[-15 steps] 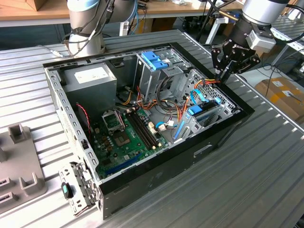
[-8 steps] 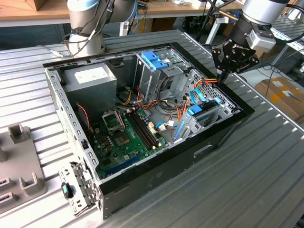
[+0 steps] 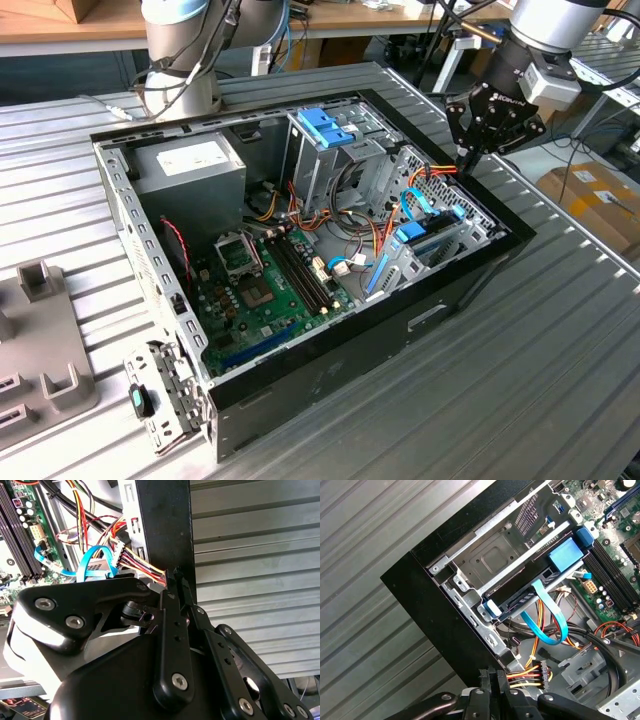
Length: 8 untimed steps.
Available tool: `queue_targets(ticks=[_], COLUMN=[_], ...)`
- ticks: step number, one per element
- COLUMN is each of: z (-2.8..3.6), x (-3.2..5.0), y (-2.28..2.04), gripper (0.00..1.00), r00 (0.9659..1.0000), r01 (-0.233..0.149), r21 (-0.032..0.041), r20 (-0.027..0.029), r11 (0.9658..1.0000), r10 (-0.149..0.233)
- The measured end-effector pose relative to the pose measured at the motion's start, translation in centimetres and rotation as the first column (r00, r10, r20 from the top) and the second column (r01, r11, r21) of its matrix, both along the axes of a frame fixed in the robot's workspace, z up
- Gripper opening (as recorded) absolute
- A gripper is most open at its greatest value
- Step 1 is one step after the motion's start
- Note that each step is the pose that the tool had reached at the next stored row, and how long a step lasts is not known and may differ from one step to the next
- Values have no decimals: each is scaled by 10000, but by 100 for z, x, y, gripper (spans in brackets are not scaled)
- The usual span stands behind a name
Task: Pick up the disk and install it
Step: 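Insert the second disk wire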
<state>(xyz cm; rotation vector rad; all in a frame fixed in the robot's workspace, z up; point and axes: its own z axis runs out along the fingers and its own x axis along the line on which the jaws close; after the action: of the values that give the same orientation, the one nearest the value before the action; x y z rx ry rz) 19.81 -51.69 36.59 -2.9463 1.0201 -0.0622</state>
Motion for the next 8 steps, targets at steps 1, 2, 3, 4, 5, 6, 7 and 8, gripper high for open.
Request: queue_targets(ticks=[1, 2, 3, 4, 5, 6, 7, 8], z=[0, 2, 3, 3, 4, 4, 4, 4], x=[0, 0, 0, 0, 0, 0, 0, 0], y=[0, 0, 0, 0, 0, 0, 0, 0], gripper=[16, 16, 16, 16, 16, 16, 16, 16], r00=[10000, 10000, 10000, 10000, 10000, 10000, 10000, 10000], r01=[-1, 0, 0, 0, 0, 0, 0, 0], r21=[0, -1, -2, -2, -3, -3, -3, -2], r20=[0, 0, 0, 0, 0, 0, 0, 0], r11=[10000, 10000, 10000, 10000, 10000, 10000, 10000, 10000], r10=[1, 0, 0, 0, 0, 0, 0, 0])
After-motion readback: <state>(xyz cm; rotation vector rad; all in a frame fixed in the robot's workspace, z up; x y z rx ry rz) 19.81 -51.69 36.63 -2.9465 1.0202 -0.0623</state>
